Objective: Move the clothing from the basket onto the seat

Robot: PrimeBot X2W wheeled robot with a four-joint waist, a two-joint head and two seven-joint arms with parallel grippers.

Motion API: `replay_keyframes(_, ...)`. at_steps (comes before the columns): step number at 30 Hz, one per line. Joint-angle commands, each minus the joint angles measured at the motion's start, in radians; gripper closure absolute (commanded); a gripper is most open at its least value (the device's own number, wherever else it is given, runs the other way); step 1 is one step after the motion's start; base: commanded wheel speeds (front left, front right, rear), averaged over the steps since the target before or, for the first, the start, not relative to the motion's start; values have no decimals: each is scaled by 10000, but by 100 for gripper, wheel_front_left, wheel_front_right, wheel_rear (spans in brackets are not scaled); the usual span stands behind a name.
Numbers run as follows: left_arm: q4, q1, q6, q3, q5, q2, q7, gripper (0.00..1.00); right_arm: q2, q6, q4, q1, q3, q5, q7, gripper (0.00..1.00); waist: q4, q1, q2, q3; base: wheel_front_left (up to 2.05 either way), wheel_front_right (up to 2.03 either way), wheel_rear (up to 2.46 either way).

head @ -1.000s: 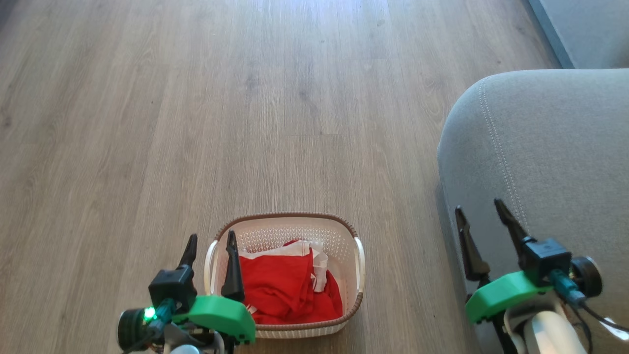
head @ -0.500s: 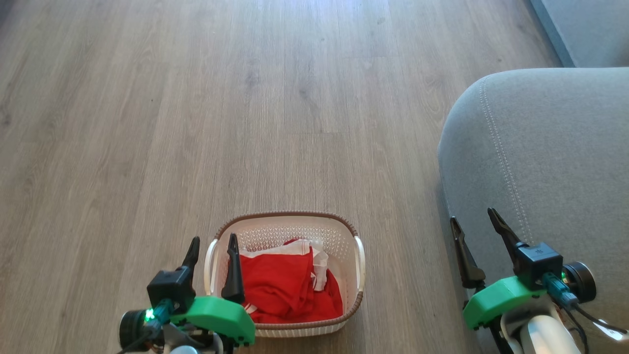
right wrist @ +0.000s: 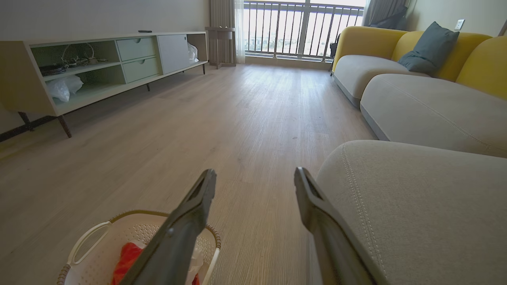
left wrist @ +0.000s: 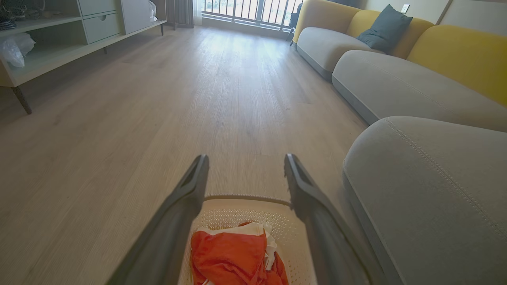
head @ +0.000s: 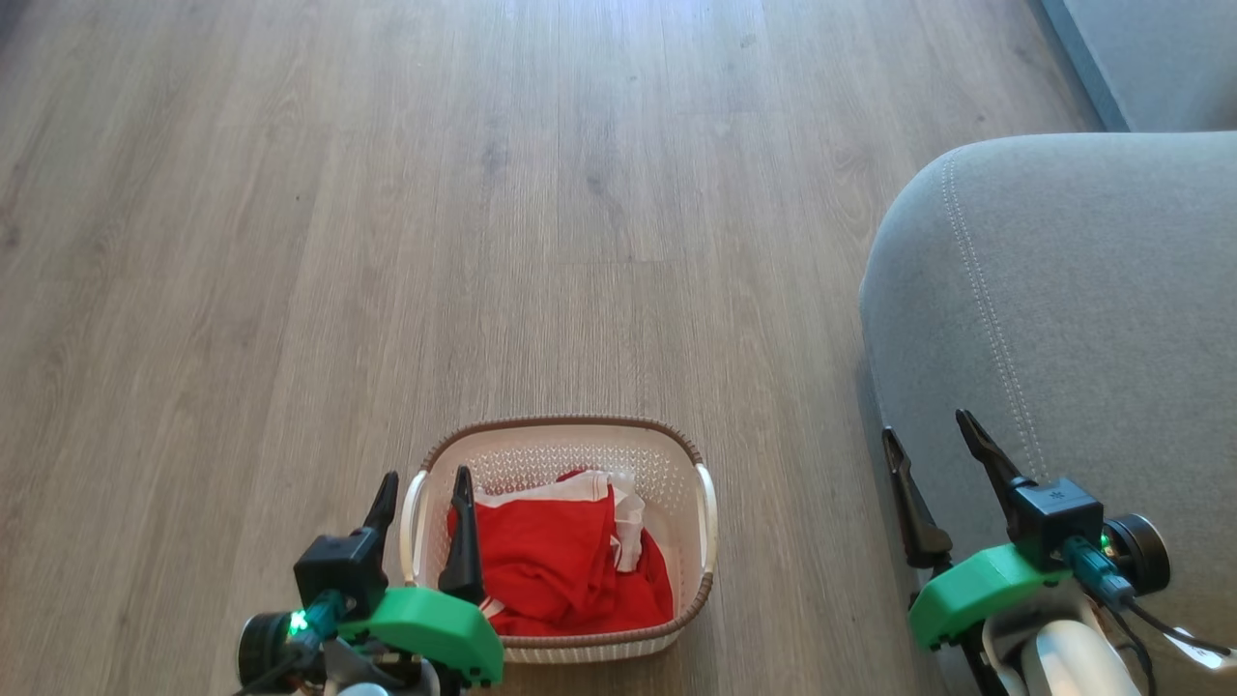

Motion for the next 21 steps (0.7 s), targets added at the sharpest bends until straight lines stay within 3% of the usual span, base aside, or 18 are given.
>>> replay_keyframes(1,-286,-350,-29,339,35,-8,-138,0,-143,0,-299,-318,273,-67,-134,0,-5,0,-1,11,0,0,0)
replay_keyframes(12,277,-460,-84,21,98,-8,-138,0,-194,0,-231,-364,163,-91,-134,0,-179,0,-1,527,0,0,0)
replay_keyframes(21,1384,-1597,35,-740,570,-9,-138,0,-517,0,-449,-976,107,50,-134,0,-542,0,-1,2584,0,0,0)
